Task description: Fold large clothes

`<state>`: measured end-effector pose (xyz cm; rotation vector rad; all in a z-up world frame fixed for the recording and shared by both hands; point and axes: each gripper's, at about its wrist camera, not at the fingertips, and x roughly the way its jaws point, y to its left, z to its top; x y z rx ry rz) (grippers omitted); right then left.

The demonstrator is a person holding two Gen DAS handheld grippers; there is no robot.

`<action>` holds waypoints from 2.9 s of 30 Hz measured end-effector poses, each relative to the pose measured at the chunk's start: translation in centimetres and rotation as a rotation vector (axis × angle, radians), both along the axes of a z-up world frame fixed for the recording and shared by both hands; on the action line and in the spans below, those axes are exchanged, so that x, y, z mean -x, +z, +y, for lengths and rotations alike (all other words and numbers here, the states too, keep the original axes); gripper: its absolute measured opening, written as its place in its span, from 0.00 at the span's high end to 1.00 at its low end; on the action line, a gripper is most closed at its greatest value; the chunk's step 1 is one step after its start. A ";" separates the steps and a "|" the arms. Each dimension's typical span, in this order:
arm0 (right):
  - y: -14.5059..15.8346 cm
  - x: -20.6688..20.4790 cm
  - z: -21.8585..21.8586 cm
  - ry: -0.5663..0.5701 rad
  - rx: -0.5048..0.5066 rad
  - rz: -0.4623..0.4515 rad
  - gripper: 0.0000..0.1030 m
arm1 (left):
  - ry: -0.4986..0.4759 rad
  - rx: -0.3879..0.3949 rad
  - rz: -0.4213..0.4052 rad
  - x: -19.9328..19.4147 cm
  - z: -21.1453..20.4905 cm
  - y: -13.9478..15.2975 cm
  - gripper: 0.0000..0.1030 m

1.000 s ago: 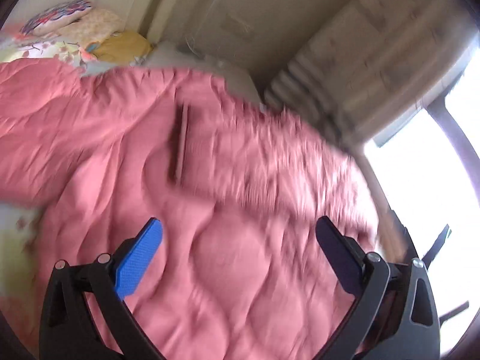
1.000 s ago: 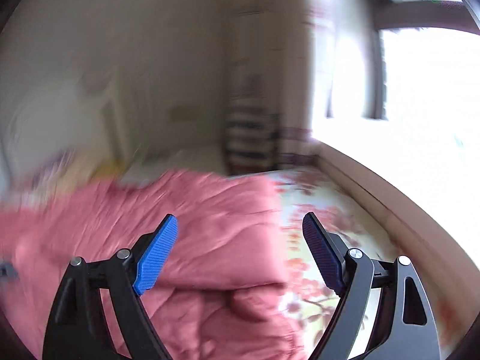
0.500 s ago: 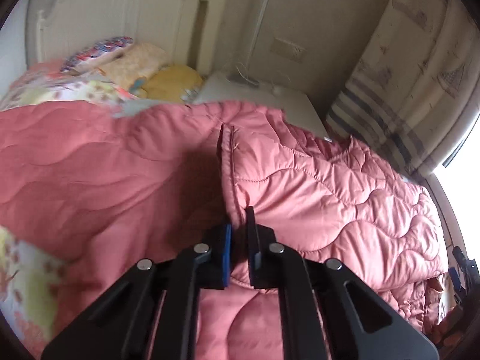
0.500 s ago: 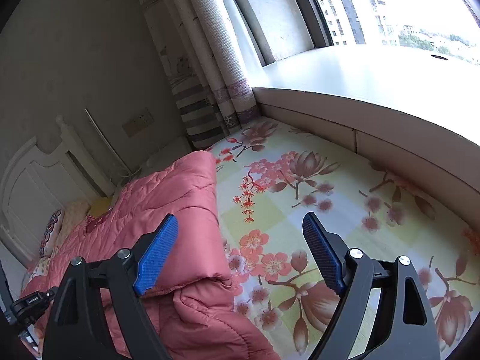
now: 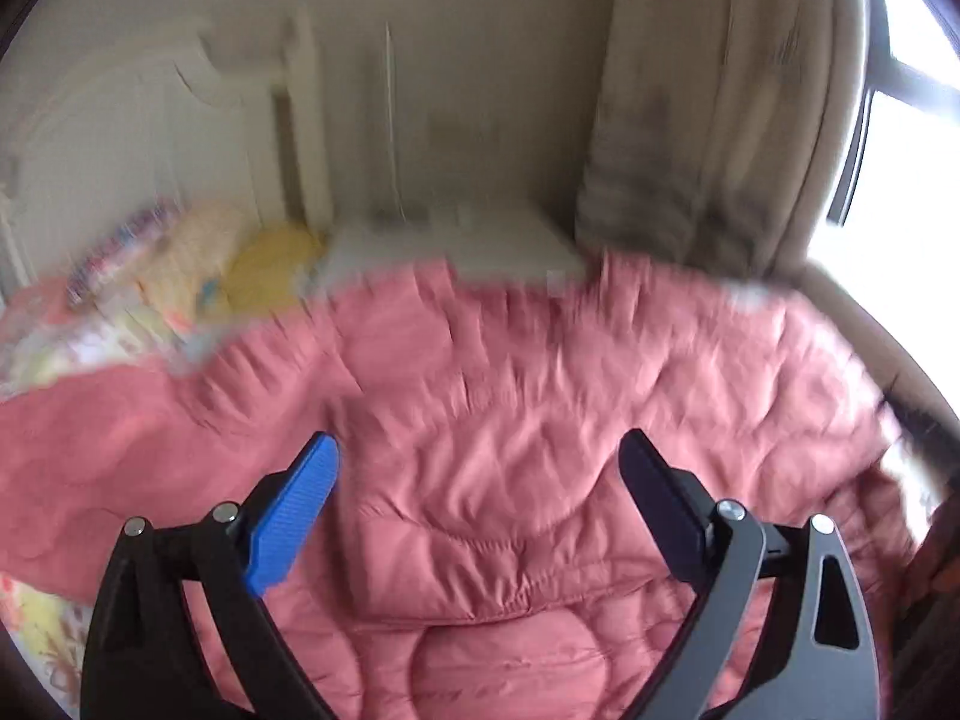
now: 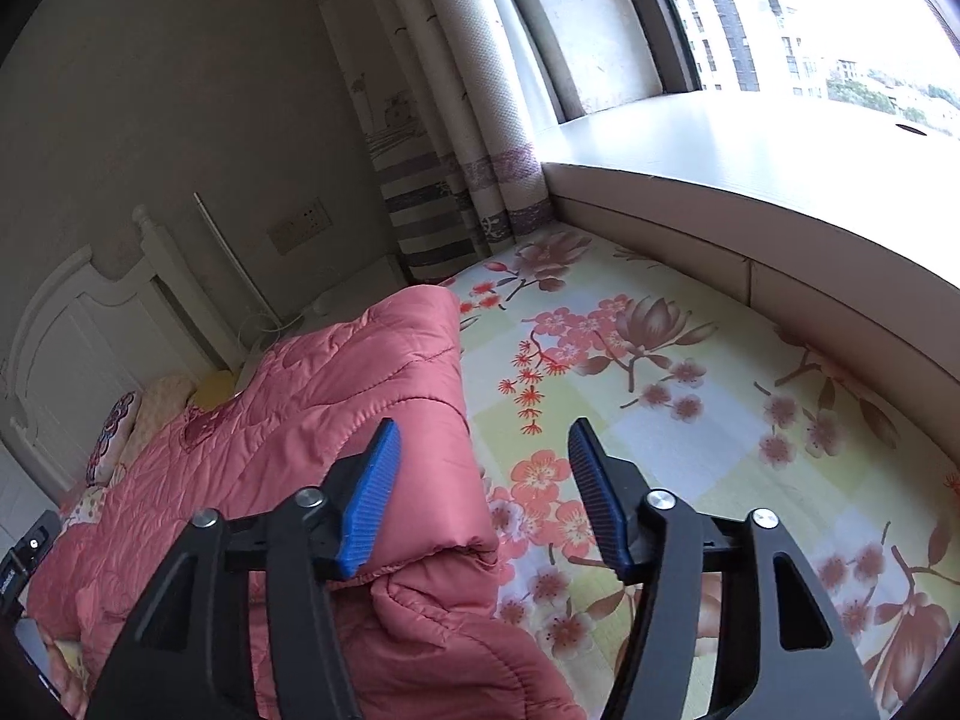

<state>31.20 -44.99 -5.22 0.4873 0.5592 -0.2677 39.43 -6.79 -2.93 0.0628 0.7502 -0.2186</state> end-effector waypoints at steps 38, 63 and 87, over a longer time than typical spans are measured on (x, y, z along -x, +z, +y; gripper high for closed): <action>-1.6 -19.5 0.2 0.261 0.243 0.504 0.51 | -0.044 0.042 0.135 -1.2 1.0 -4.1 0.02; -1.3 -4.8 14.5 0.371 0.474 0.295 0.17 | 0.784 0.675 -0.230 11.8 34.4 1.5 0.04; 2.9 1.2 8.6 0.198 0.162 -0.177 0.16 | 0.166 0.432 -0.420 3.8 12.3 14.1 0.91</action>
